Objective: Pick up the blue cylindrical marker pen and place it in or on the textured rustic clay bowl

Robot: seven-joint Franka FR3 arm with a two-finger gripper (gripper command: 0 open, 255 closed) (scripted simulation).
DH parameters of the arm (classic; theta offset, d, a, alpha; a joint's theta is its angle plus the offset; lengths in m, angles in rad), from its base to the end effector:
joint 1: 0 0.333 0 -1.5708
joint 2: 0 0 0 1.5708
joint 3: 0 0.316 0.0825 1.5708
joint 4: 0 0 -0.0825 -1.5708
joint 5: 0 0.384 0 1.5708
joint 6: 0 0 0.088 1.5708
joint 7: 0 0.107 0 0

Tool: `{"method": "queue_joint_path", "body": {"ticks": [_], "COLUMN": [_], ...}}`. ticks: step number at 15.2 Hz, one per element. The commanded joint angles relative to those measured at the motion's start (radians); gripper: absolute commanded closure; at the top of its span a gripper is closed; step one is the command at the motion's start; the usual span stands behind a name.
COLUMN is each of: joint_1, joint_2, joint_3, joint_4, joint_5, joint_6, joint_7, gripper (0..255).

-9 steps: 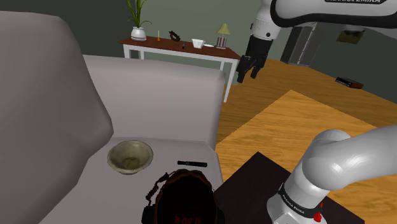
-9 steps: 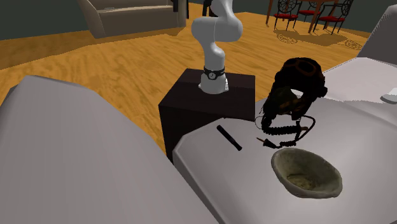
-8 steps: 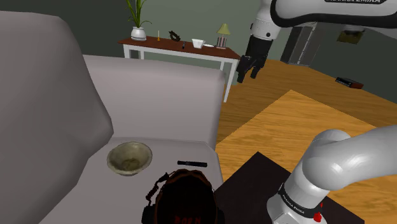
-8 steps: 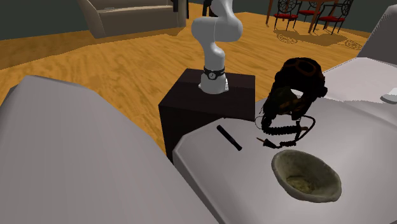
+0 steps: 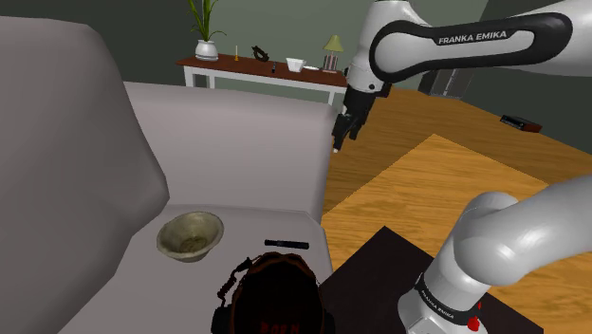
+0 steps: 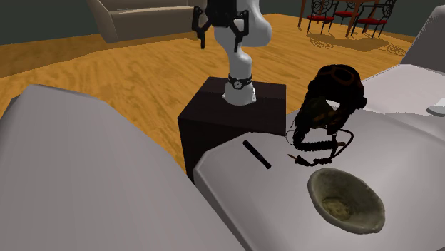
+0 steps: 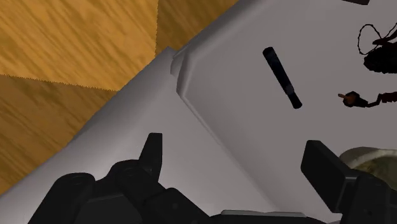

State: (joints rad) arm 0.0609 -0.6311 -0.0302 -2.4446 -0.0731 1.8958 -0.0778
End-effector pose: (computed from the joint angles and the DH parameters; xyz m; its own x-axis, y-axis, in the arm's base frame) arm 0.3694 0.0047 0.5252 0.9878 0.1356 0.0772 0.1312 -0.9896 0.0593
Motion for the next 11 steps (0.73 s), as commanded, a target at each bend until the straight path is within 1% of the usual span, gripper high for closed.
{"method": "queue_joint_path", "body": {"ticks": [1, 6, 11], "joint_1": [0.021, 0.069, 0.118], "joint_2": [0.038, 0.155, 0.293], "joint_3": [0.0, -0.003, 0.0], "joint_4": [-0.03, -0.087, -0.12], "joint_5": [0.007, 0.025, 0.048], "joint_6": [0.06, 0.208, 0.354], "joint_7": [-0.029, -0.107, -0.189], "gripper": [0, 0, 0]}}
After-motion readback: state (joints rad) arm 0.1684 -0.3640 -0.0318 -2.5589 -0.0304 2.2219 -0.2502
